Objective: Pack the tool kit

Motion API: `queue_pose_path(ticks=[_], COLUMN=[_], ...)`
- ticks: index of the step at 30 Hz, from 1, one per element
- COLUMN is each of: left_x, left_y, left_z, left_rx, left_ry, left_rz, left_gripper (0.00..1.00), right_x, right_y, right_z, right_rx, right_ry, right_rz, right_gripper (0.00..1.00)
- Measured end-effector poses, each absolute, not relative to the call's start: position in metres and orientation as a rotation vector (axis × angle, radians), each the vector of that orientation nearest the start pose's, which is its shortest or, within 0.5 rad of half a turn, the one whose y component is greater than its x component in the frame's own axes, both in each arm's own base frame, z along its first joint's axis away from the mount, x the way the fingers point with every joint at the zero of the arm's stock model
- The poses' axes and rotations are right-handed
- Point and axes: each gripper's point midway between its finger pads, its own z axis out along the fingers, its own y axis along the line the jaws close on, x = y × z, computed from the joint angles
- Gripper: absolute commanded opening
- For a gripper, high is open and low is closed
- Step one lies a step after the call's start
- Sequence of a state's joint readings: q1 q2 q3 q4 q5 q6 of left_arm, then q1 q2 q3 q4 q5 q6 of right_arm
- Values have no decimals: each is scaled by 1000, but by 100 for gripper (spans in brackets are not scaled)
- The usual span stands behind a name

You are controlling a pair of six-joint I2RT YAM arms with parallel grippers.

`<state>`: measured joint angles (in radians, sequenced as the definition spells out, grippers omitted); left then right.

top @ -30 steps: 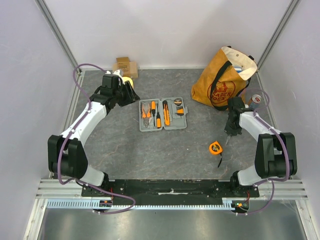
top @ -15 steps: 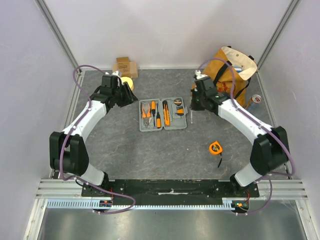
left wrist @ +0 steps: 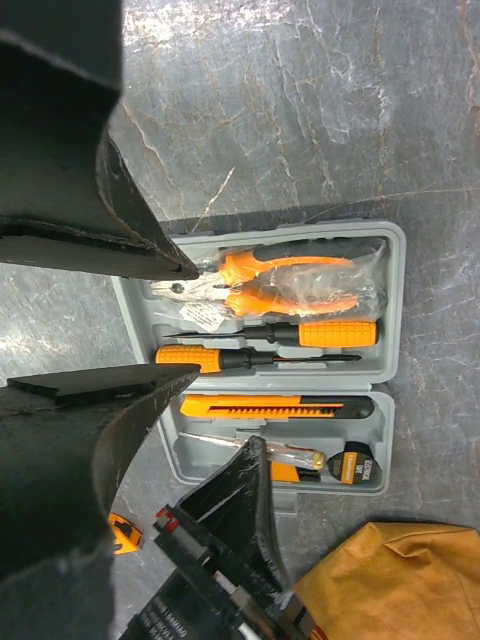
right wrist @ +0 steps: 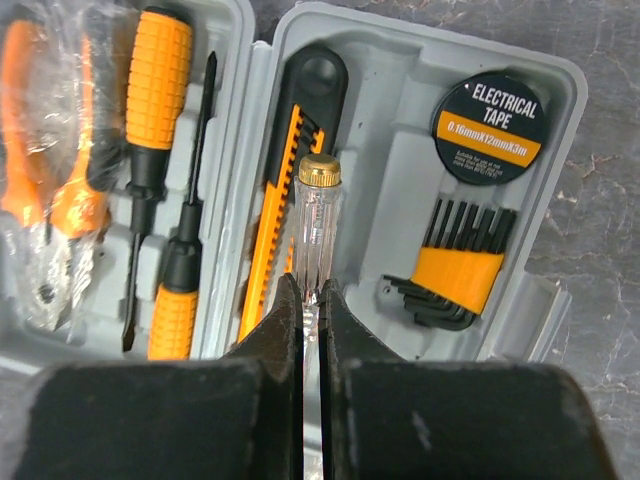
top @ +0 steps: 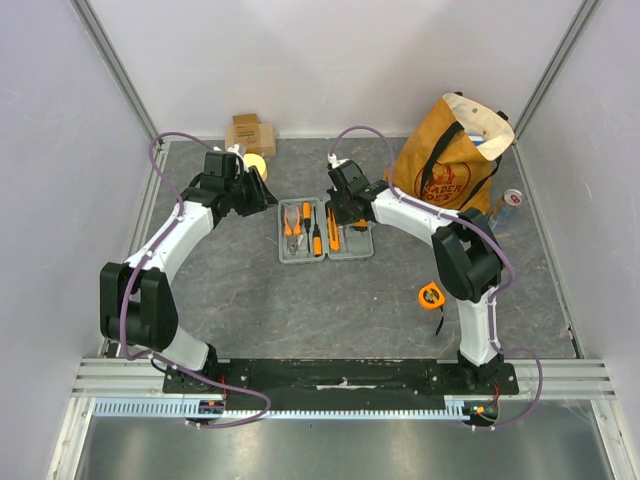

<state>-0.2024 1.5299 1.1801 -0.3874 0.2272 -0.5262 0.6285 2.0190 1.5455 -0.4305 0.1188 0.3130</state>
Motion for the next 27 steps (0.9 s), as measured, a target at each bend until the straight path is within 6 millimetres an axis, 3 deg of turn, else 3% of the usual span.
queue_pose_path(ticks=[10, 18, 21, 27], left_x=[389, 389, 388, 385], left_y=[-143, -144, -144, -143], left_z=[157, 157, 157, 151], left_rx=[-261, -259, -259, -263], left_ry=[2370, 2371, 2373, 2389], left_rz=[-637, -641, -643, -640], left_gripper=[42, 42, 41, 41], right_x=[431, 433, 433, 431], right_y=[282, 282, 281, 278], right_z=[57, 44, 43, 43], right_rx=[-354, -347, -324, -270], right_ry=[2442, 2456, 2460, 2482], right_rz=[128, 86, 65, 52], right_gripper=[0, 4, 11, 38])
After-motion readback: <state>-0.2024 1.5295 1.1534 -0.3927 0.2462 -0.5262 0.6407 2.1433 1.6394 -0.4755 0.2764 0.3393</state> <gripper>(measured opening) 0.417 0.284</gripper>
